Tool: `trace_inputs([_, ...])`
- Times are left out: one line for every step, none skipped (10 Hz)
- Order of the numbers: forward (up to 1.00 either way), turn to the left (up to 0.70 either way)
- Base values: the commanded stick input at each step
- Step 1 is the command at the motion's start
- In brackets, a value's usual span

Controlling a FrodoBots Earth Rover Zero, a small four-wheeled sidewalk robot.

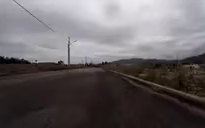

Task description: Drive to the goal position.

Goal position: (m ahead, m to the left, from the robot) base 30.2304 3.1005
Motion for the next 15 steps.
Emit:
trace_inputs([0.70, 0.00])
trace_inputs([0.70, 0.00])
trace_inputs([0.70, 0.00])
trace_inputs([0.70, 0.00])
trace_inputs([0.70, 0.00])
trace_inputs([0.70, 0.00])
trace_inputs([0.70, 0.00])
trace_inputs([0.70, 0.00])
trace_inputs([0.70, 0.00])
trace_inputs([0.70, 0.00])
trace_inputs([0.70, 0.00])
trace_inputs([0.70, 0.00])
trace_inputs([0.70, 0.00])
trace_inputs([0.70, 0.00])
trace_inputs([0.70, 0.00])
